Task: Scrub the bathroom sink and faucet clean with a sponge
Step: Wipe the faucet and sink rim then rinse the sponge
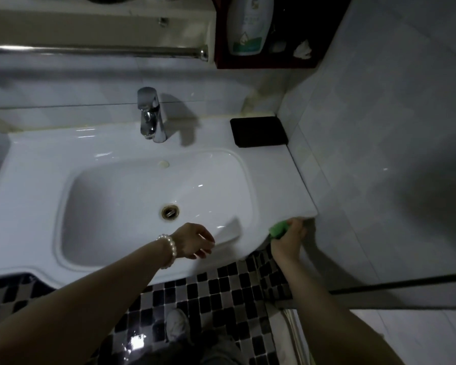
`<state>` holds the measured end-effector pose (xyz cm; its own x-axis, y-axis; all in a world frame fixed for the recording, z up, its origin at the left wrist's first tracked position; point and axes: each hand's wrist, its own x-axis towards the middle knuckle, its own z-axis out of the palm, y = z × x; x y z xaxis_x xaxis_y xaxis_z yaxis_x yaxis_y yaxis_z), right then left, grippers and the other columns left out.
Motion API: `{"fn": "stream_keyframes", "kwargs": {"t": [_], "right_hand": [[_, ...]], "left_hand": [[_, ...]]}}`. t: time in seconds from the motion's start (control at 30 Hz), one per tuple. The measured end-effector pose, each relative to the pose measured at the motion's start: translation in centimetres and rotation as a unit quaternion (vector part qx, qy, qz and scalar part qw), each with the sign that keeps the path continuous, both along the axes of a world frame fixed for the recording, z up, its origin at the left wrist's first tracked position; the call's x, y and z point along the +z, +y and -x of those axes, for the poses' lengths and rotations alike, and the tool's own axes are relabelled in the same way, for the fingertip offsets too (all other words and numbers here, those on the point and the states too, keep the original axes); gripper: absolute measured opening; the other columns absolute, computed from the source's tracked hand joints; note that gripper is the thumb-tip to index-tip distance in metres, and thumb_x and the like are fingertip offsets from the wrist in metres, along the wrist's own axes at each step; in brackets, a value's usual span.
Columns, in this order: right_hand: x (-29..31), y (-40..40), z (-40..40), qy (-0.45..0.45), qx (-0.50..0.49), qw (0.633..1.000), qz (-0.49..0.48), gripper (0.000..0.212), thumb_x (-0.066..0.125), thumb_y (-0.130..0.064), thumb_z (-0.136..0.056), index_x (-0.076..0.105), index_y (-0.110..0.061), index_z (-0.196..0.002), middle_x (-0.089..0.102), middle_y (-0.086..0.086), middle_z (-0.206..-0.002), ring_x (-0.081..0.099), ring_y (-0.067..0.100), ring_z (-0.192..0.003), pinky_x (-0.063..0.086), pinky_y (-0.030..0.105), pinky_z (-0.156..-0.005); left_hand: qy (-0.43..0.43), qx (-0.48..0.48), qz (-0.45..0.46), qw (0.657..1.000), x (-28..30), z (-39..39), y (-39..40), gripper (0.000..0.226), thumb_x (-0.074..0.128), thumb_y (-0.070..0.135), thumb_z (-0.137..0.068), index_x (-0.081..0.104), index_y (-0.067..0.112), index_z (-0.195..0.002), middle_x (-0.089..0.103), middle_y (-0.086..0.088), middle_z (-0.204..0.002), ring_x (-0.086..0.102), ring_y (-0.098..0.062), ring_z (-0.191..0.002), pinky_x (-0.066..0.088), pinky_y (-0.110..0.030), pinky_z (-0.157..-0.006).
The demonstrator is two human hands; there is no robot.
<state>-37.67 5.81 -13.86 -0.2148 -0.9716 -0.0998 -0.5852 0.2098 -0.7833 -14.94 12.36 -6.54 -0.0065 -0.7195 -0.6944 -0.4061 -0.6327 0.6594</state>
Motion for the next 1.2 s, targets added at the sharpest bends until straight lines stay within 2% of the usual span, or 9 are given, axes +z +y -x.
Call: {"fn": "stream_keyframes", "kwargs": {"t": [0.13, 0.27, 0.37, 0.53, 0.73, 0.87, 1.0, 1.1, 1.2], "right_hand": [[-0.4, 1.2, 0.8, 0.004, 0.123, 0.992, -0.012, 0.030, 0.051, 0.012, -0.070, 0.040, -0.008, -0.089, 0.040, 0.012, -0.103, 0.045, 0.032, -0.091, 0.045, 0.045, -0.079], [0.2, 4.1, 0.8, 0.018, 0.232, 0.972, -0.025, 0.044, 0.070, 0.002, -0.068, 0.038, -0.015, -0.093, 0.034, -0.002, -0.098, 0.043, 0.020, -0.088, 0.037, 0.024, -0.071], [0.6, 6.3, -0.7, 0.025, 0.257, 0.965, -0.044, 0.054, 0.083, -0.019, -0.065, 0.037, -0.018, -0.092, 0.035, -0.009, -0.090, 0.043, 0.009, -0.078, 0.038, 0.024, -0.064], [0.9, 9.4, -5.8, 0.044, 0.270, 0.961, -0.042, 0.038, 0.074, -0.019, -0.074, 0.036, -0.016, -0.076, 0.042, 0.001, -0.085, 0.042, 0.015, -0.070, 0.025, 0.017, -0.048], [1.5, 12.1, -10.4, -0.012, 0.292, 0.955, -0.053, 0.040, 0.067, -0.010, -0.078, 0.032, -0.025, -0.067, 0.044, 0.000, -0.083, 0.034, 0.002, -0.062, 0.034, 0.011, -0.053], [2.3, 12.7, -11.6, -0.038, 0.340, 0.938, -0.060, 0.043, 0.076, -0.022, -0.068, 0.037, -0.025, -0.084, 0.042, -0.004, -0.093, 0.039, 0.001, -0.072, 0.036, 0.006, -0.055], [4.5, 9.6, -9.9, -0.047, 0.343, 0.938, -0.029, 0.063, 0.073, -0.038, -0.060, 0.038, -0.032, -0.112, 0.044, -0.008, -0.109, 0.049, 0.007, -0.094, 0.038, 0.004, -0.067], [5.9, 3.6, -7.1, 0.029, 0.275, 0.961, 0.015, 0.062, 0.072, -0.033, -0.064, 0.041, -0.023, -0.116, 0.056, 0.004, -0.111, 0.057, 0.024, -0.095, 0.049, 0.031, -0.077], [6.2, -2.6, -3.7, 0.185, 0.216, 0.958, -0.029, 0.056, 0.070, -0.039, -0.075, 0.042, -0.011, -0.114, 0.058, 0.014, -0.111, 0.058, 0.033, -0.097, 0.052, 0.040, -0.077]], "left_hand": [[-0.019, -0.016, 0.030, 0.999, 0.0, 0.0, 0.8, 0.009, 0.063, 0.009, -0.084, 0.062, 0.013, -0.092, 0.066, 0.001, -0.076, 0.062, -0.010, -0.064, 0.047, -0.015, -0.055], [-0.050, -0.046, 0.062, 0.996, -0.4, 0.5, 1.6, 0.017, 0.068, 0.003, -0.078, 0.064, 0.012, -0.092, 0.063, 0.002, -0.074, 0.058, -0.006, -0.061, 0.043, -0.006, -0.050], [-0.080, -0.087, 0.070, 0.990, -0.9, 1.1, 2.3, 0.023, 0.074, 0.008, -0.073, 0.065, 0.014, -0.094, 0.065, 0.003, -0.084, 0.057, -0.003, -0.067, 0.042, -0.002, -0.051], [-0.128, -0.133, 0.075, 0.980, -1.4, 0.8, 3.7, 0.049, 0.083, 0.022, -0.062, 0.056, 0.018, -0.102, 0.060, 0.001, -0.098, 0.055, -0.012, -0.083, 0.044, -0.018, -0.063], [-0.191, -0.131, 0.055, 0.971, -1.2, -2.1, 5.8, 0.050, 0.082, 0.021, -0.063, 0.047, 0.018, -0.099, 0.054, 0.001, -0.092, 0.051, -0.014, -0.077, 0.045, -0.022, -0.055], [-0.066, -0.052, -0.010, 0.996, -0.1, -5.0, 7.0, 0.036, 0.082, 0.006, -0.064, 0.052, 0.016, -0.081, 0.059, -0.007, -0.092, 0.058, -0.015, -0.062, 0.052, -0.024, -0.051], [0.095, 0.073, 0.019, 0.993, 1.4, -4.7, 6.5, 0.016, 0.075, 0.013, -0.076, 0.062, 0.012, -0.087, 0.071, -0.006, -0.082, 0.066, -0.023, -0.069, 0.055, -0.028, -0.058], [0.137, 0.099, 0.054, 0.984, 2.5, -3.4, 4.8, 0.011, 0.065, 0.015, -0.085, 0.063, 0.017, -0.096, 0.071, 0.000, -0.092, 0.068, -0.021, -0.075, 0.055, -0.028, -0.066], [0.106, 0.114, 0.070, 0.985, 3.4, -4.0, 4.0, 0.010, 0.064, 0.016, -0.086, 0.062, 0.020, -0.095, 0.070, 0.002, -0.094, 0.068, -0.018, -0.079, 0.051, -0.028, -0.071]]}}
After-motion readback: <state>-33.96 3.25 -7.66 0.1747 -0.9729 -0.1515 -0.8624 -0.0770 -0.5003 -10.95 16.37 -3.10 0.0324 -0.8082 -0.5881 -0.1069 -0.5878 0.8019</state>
